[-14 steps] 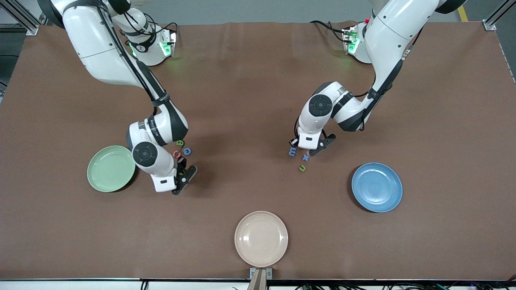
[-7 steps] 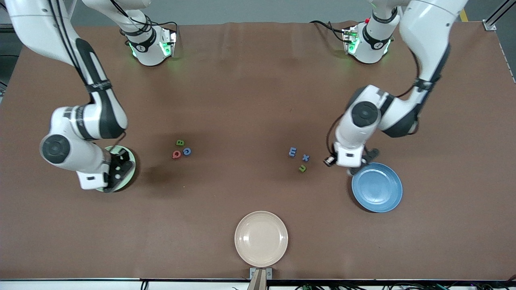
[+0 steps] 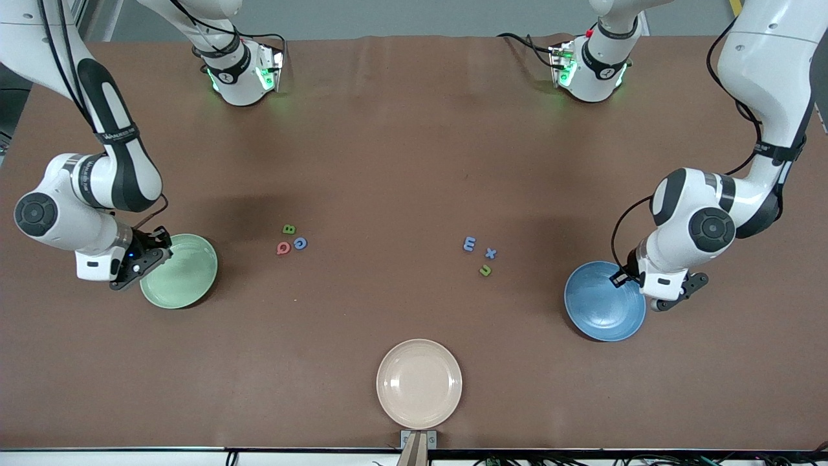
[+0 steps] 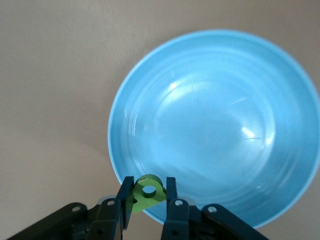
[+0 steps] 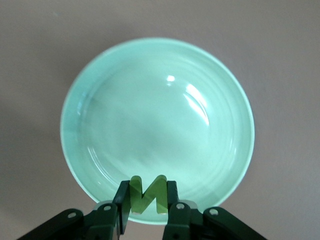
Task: Sort upper and lower case letters into plates
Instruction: 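Drop the N on the green plate while the left gripper drops u on blue, then grasp the blue c with the right gripper while the left gripper grasps the blue x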
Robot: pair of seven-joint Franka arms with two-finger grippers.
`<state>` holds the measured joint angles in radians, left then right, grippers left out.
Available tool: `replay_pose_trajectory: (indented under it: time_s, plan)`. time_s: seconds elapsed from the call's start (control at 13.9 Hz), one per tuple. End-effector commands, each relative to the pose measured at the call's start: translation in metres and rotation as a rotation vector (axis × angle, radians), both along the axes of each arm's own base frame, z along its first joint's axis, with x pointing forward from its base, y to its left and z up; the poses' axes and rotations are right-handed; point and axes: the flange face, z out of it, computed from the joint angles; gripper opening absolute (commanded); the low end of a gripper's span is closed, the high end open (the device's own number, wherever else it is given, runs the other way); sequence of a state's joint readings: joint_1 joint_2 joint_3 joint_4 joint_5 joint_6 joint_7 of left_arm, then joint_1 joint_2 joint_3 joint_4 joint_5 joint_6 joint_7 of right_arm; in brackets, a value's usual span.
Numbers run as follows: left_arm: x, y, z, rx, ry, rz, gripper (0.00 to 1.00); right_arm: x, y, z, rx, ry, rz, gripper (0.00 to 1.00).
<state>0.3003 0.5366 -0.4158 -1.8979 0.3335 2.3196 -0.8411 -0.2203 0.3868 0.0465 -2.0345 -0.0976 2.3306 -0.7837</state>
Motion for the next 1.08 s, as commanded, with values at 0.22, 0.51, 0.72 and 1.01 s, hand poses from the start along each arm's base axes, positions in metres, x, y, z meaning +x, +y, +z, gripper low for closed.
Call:
replay_pose_trajectory:
  time_s: [0.22,0.51,0.72,1.01]
  plan:
    - [0.012,-0.018,-0.004,-0.008,-0.009,-0.006,0.45,-0.003,-0.001,-0.043,0.001,-0.009,-0.185,0.25]
    - [0.012,-0.023,0.003,-0.011,-0.014,0.008,1.0,-0.006,0.0,-0.054,-0.005,0.009,-0.273,0.3]
    - [0.001,-0.086,0.01,-0.023,-0.014,0.09,1.0,-0.004,0.006,-0.047,-0.019,0.007,-0.363,0.71]
    - [-0.029,-0.181,0.005,-0.014,-0.014,0.1,1.0,0.014,0.085,0.037,-0.074,0.05,-0.427,0.95]
